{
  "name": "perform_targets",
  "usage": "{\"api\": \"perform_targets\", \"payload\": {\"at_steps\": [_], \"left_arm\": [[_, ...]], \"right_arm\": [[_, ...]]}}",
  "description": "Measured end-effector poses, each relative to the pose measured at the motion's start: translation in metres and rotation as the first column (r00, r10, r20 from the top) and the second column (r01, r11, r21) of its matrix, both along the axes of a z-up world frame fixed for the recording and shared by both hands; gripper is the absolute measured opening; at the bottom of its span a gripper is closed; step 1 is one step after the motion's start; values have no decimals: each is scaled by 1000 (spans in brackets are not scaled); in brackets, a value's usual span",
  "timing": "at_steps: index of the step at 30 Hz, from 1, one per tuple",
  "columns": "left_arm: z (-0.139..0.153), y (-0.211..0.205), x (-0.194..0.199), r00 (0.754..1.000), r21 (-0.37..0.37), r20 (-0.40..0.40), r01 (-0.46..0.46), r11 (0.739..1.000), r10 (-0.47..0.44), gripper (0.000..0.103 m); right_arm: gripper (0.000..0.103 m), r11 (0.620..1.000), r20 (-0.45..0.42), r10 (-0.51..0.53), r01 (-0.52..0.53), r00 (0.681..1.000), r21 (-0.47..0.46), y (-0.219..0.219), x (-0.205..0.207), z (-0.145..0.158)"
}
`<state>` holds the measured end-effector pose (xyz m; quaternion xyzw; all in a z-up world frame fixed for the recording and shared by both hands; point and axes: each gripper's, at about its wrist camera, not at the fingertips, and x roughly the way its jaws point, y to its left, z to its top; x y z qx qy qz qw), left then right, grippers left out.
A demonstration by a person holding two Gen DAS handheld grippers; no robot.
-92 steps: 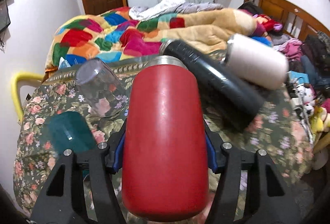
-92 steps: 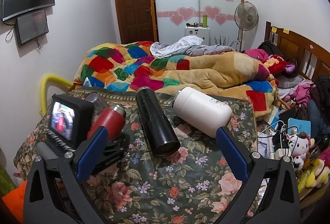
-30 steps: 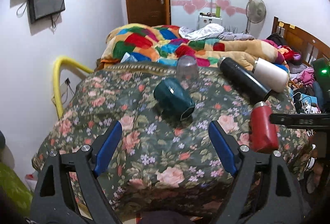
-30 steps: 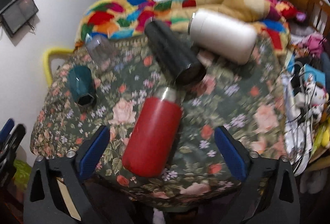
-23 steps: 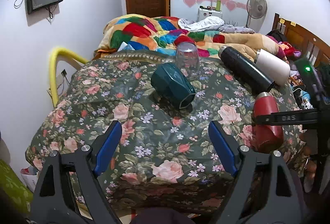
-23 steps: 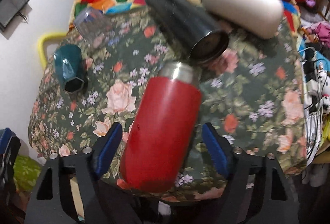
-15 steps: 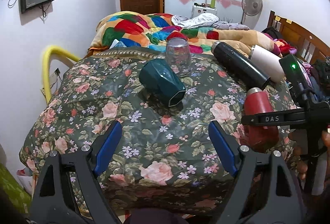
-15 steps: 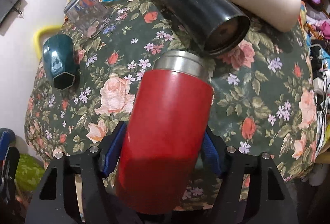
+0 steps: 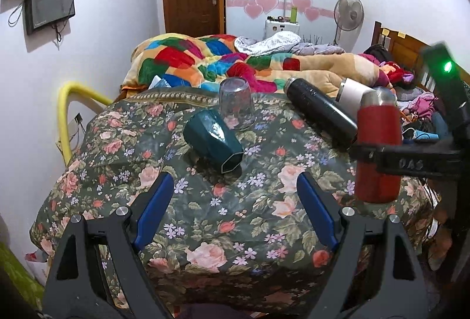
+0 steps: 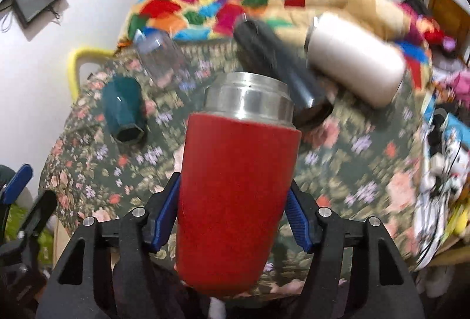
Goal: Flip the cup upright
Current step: 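Lower the upright red bottle onto the bedspread with the right gripper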
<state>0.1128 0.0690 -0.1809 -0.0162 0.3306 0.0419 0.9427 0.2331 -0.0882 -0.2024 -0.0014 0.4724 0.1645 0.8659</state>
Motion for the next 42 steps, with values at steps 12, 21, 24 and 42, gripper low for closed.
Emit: {"api": "perform_targets", "payload": {"at_steps": [12,21,24,42], "left_arm": [[7,9,1,999,5,12,-30,1000,30,85],[-10,16,10,998,-8,-34,-53,999,53,85],[-13,16,14,998,-14,-42,-53,999,52,85],[-16,13,12,998,-18,-46,-44,999,44,85]], "right_arm": [[60,1000,182,29,-27,983,-15,26,14,15],[60,996,68,44,-39,997,-75,28,13,-30],[60,995,47,51,-47,998,-87,30,10,-38],[60,985,19,99,-95,995,-142,35,-15,-47]]}}
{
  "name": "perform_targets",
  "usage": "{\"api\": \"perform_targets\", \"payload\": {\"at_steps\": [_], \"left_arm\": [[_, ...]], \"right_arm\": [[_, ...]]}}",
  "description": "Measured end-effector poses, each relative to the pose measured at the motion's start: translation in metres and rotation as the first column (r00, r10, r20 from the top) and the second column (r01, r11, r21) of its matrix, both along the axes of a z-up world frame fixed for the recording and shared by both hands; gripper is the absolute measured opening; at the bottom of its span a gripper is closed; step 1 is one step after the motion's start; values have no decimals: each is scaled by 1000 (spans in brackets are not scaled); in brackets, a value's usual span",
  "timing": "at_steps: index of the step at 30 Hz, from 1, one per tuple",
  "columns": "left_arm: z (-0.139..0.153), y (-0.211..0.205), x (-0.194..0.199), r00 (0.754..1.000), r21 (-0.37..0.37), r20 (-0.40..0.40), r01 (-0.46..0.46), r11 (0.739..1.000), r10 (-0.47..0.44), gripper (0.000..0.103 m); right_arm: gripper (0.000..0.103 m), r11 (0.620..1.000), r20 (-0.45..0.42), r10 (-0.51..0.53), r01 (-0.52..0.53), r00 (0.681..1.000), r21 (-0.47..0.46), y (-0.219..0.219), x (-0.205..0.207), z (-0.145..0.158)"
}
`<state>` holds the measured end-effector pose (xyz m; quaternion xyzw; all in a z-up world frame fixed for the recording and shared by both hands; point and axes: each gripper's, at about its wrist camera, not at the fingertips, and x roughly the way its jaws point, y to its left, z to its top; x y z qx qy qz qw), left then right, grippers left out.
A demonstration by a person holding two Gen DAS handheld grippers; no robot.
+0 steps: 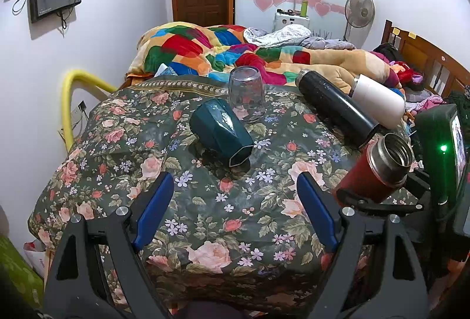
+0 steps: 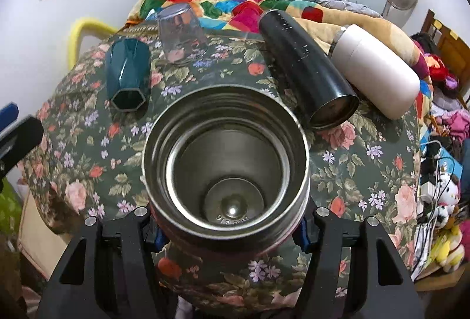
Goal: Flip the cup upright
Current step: 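Lower the upright red bottle onto the bedspread with the right gripper, then open the right gripper and pull it back from the red bottle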
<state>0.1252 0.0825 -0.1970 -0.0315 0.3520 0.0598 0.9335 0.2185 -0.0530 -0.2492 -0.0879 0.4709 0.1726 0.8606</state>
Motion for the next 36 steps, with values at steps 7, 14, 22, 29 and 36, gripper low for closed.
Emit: {"api": "perform_targets", "payload": {"at_steps": [7,14,22,29,36], "left_arm": [[0,2,-7,1000,-8,-5,-7,1000,7,85],[13,-2,-15,1000,-20,19,9,1000,-9,85],[68,-24,-46,986,-6,155,67,998,-65,85],[139,-52,-102,928,28,349,125,992,-127,88],[186,-74,-158,853,48,499,149,988,-153,97]], "right_arm": [[61,999,-85,-6,10,996,39,-9,-1,-4],[61,998,-99,20,-15,995,59,-15,-12,13],[61,997,64,11,-15,998,78,-47,-57,78],[65,978,363,-91,16,927,206,-85,-115,172],[77,954,579,-197,17,791,301,-104,-173,226]]}}
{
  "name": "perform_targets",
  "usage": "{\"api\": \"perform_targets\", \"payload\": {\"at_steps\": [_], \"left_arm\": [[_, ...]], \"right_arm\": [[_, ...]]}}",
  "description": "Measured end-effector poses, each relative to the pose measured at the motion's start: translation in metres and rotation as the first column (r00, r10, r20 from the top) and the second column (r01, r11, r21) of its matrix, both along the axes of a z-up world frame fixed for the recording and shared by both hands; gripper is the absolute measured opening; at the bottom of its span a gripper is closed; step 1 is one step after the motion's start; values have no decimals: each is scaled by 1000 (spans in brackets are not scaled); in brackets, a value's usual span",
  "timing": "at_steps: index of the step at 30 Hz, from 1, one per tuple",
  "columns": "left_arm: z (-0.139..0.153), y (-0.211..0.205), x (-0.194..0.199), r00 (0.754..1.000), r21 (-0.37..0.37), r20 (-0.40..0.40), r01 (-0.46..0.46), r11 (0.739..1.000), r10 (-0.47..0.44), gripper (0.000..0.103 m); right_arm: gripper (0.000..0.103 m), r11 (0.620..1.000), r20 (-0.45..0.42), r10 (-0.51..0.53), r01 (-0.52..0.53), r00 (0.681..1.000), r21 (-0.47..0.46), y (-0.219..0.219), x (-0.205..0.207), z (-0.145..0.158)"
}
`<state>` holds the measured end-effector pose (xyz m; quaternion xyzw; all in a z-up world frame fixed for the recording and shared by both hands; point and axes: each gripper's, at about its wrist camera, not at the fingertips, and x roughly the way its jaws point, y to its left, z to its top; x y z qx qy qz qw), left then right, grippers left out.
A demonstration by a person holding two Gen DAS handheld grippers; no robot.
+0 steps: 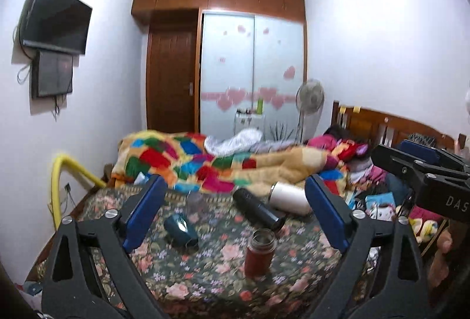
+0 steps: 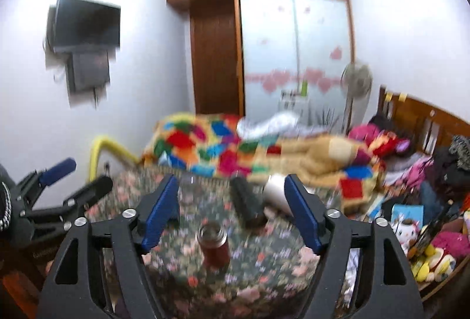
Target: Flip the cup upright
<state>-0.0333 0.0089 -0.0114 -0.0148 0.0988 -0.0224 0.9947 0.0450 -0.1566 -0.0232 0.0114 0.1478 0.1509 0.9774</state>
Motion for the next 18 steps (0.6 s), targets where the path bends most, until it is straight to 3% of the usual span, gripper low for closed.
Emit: {"api": "perform_targets", "payload": {"at_steps": [6,10,18], "left_arm": [[12,-9,-28,999,-3,52,-14,1000,14,103],[11,-8,-32,999,-35,45,-7,999,9,103],[9,-10,-32,999,-28,41,-31,999,32,103]], "right_arm": [[87,999,75,-38,37,996,13,2,-20,2],[102,998,100,-65,63,993,22,-3,-29,2],[103,998,123,-68,67,990,12,-9,-39,3]]}}
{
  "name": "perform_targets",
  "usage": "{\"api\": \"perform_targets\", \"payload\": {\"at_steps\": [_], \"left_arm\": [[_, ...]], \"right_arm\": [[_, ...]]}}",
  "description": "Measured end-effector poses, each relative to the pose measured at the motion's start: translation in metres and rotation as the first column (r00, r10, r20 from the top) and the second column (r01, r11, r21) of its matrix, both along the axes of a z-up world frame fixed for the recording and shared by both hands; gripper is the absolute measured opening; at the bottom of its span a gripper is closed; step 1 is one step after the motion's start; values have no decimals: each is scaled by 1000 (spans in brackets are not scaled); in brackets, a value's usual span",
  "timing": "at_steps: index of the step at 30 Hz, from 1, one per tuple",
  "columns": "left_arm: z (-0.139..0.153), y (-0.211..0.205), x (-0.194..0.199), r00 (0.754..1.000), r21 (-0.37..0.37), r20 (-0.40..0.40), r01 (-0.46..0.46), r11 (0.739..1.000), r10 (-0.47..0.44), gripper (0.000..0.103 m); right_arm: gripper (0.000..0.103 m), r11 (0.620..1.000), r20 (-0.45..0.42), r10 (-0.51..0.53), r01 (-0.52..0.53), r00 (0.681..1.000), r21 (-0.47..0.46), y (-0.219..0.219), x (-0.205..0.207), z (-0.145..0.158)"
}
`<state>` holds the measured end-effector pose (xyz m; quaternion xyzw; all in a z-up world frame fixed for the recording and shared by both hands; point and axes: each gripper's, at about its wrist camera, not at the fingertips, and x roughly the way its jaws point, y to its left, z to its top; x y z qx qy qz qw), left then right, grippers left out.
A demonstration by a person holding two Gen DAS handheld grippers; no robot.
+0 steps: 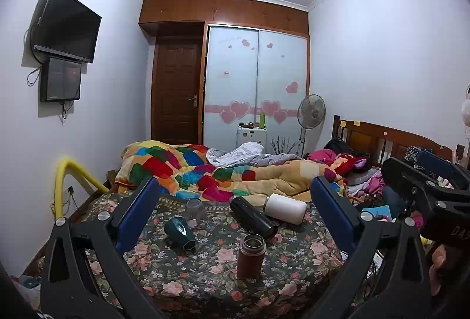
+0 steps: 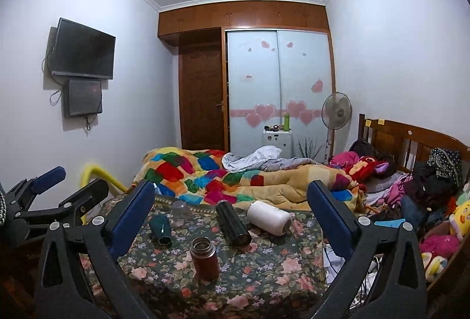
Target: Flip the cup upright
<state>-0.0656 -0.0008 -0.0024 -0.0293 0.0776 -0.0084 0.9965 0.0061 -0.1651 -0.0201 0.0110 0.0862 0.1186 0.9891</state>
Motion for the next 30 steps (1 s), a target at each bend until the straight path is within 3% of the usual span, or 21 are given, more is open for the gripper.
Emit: {"api": "perform_targets", "payload": {"at_steps": [30], "left_arm": [[-5,4,0,1000,2,-11,-27,1000,27,103]], "right_arm": [[103,1000,-10,4,-4,1000,1,-3,-6,-1]]}}
